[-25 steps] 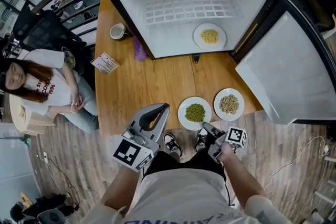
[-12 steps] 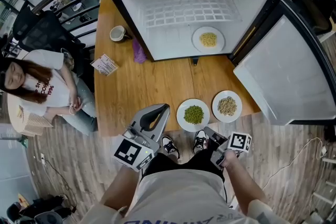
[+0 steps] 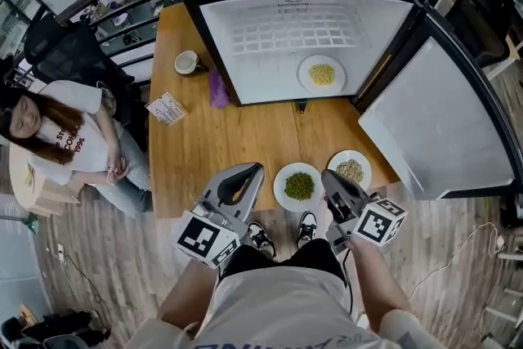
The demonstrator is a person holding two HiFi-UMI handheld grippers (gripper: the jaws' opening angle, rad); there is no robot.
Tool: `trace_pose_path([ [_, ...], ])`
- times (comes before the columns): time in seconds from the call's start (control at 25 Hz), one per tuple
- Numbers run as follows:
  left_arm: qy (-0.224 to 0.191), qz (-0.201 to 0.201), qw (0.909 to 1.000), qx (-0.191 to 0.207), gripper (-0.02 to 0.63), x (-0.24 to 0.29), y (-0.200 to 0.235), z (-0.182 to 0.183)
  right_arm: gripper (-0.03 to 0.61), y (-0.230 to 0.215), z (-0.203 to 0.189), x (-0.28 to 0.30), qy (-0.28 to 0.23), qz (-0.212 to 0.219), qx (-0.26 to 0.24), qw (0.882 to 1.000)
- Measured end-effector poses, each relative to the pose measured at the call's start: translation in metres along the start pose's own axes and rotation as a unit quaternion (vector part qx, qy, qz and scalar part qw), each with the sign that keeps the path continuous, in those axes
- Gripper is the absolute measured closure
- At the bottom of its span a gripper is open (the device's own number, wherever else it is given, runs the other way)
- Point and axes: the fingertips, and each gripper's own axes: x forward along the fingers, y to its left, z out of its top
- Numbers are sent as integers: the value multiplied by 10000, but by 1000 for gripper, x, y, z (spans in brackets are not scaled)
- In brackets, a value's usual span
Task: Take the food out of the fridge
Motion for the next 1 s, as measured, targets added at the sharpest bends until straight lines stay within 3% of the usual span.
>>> trace_pose_path([
  [0.2,-167,49,9998,50,606,-4,2,16,558,43,40,2,-344,76,-1120,9931],
  [0.52,-300,118,9994,105,606,-7,6,26,558,75,95,-8,-702,-190,-2261,9714],
  [1.0,-464,126,9987,171,606,-13,7,37,558,79,99,-5,-736,-265,-2285,9704],
])
